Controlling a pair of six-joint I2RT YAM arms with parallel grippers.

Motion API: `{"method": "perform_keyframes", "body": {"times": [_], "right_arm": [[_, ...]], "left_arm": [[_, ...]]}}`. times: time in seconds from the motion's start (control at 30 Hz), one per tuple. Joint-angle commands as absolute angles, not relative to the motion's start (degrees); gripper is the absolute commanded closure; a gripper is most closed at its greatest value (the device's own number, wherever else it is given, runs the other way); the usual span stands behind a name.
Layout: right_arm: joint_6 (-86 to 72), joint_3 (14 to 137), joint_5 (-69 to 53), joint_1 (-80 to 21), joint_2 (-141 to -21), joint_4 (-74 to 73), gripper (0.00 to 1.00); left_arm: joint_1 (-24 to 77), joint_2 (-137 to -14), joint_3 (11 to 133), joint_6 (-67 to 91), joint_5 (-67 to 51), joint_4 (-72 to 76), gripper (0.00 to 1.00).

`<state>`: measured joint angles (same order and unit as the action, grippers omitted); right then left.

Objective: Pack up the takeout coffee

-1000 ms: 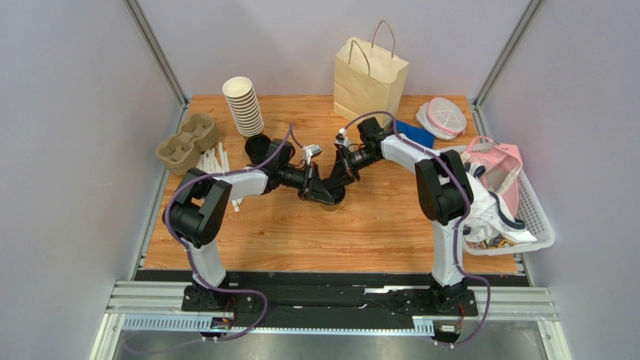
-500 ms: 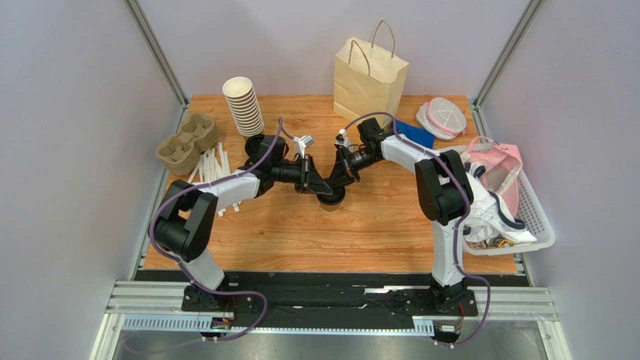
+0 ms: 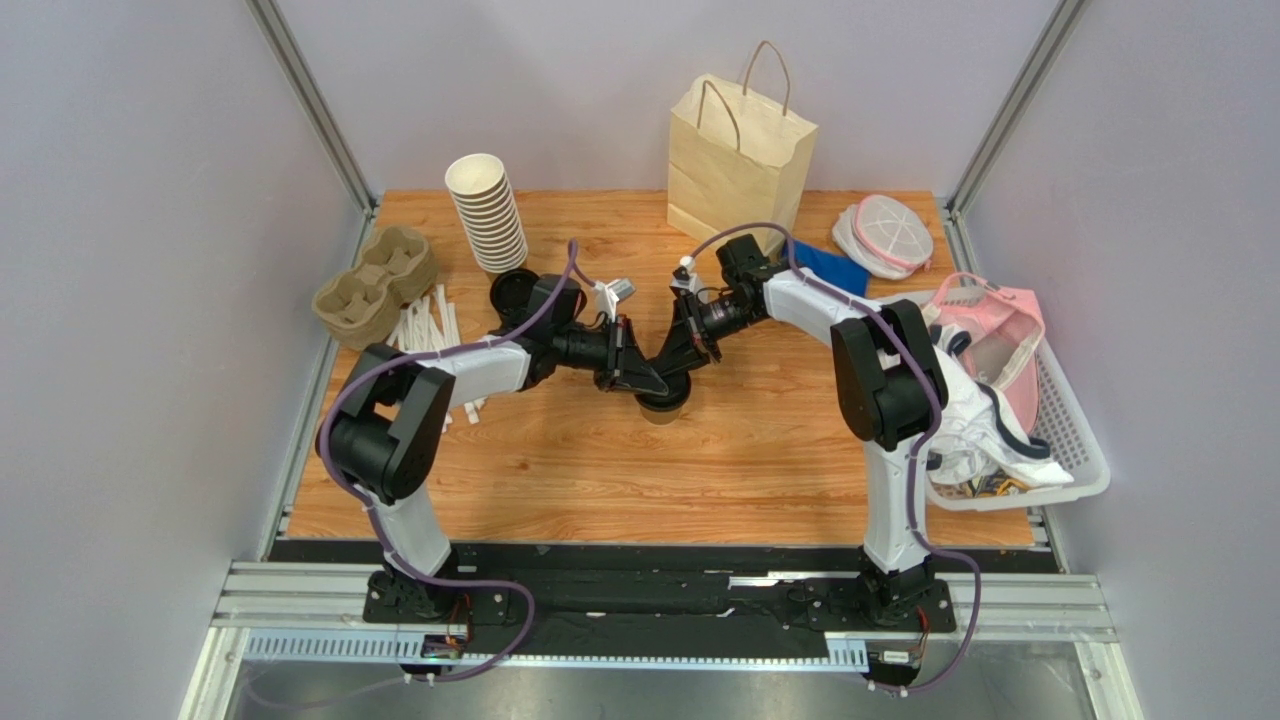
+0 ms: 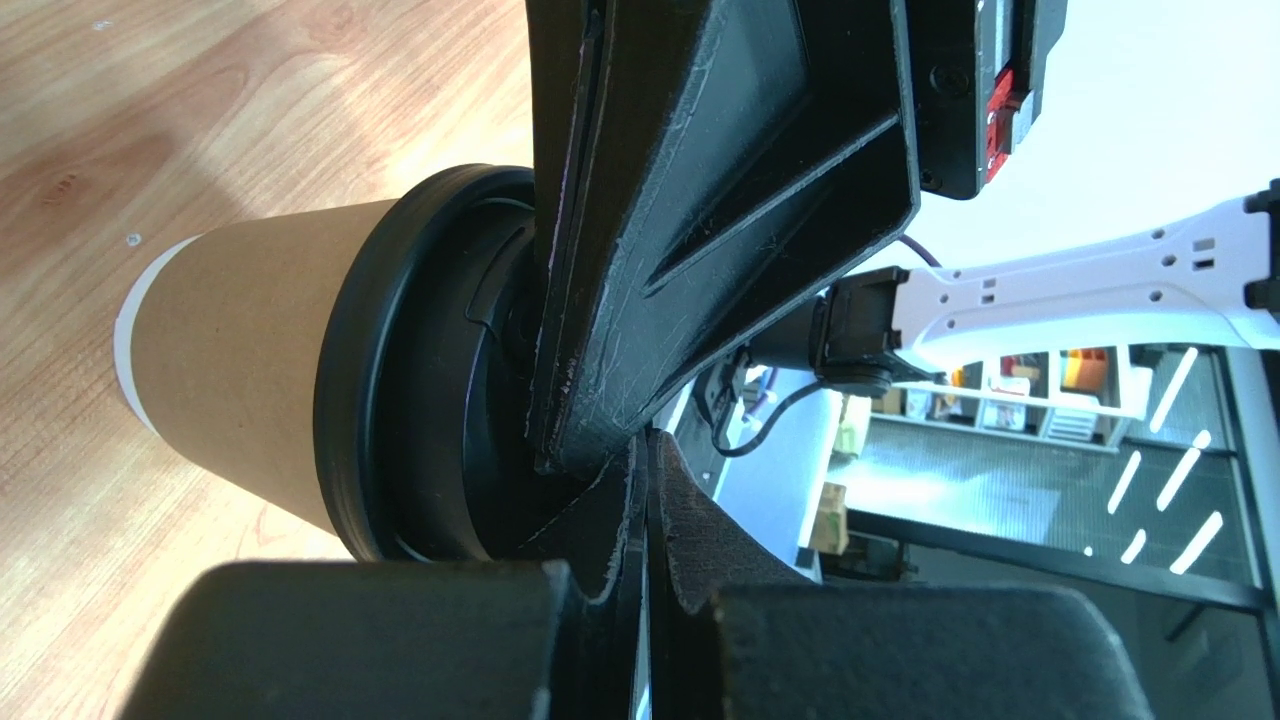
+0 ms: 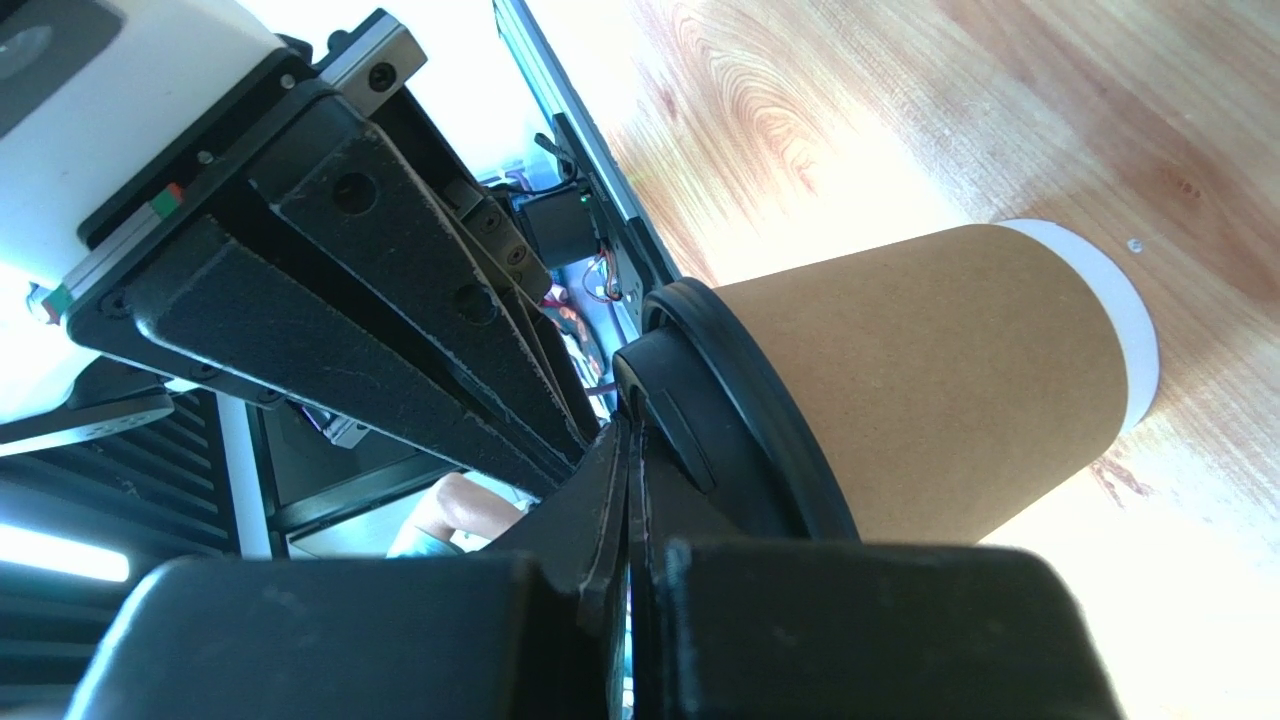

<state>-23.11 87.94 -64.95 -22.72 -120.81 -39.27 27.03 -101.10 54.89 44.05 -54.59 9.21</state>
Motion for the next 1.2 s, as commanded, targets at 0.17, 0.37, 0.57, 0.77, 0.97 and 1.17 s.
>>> {"method": "perform_keyframes", "body": {"times": [0.17, 0.37, 0.57, 0.77, 0.97, 1.17], "right_arm": [[-20.5, 85.2, -56.3, -23.1, -124.9, -39.3, 1.00], [-19.9, 84.2, -55.2, -22.9, -126.3, -39.1, 1.00], [-19.3, 83.0, -54.6, -22.0, -126.3, -39.1, 1.00], [-19.2, 83.7, -56.4, -22.1, -124.8, -39.3, 1.00], [-19.1, 86.0, -61.3, -23.7, -120.0, -39.2, 0.99], [-20.3, 87.9, -64.0, -24.1, -115.8, -39.5, 0.98]], "left_arm": [[26.3, -105.7, 52.6, 36.8, -47.8, 3.4, 1.00], [24.9, -108.4, 52.4, 35.0, -46.5, 2.8, 1.00], [24.3, -109.7, 53.2, 33.4, -46.5, 1.6, 1.00], [24.3, -108.3, 53.7, 32.4, -49.2, 2.3, 1.00], [25.2, -101.5, 58.1, 33.5, -56.9, 5.4, 1.00], [26.0, -95.4, 59.9, 36.9, -61.3, 7.1, 1.00]]}}
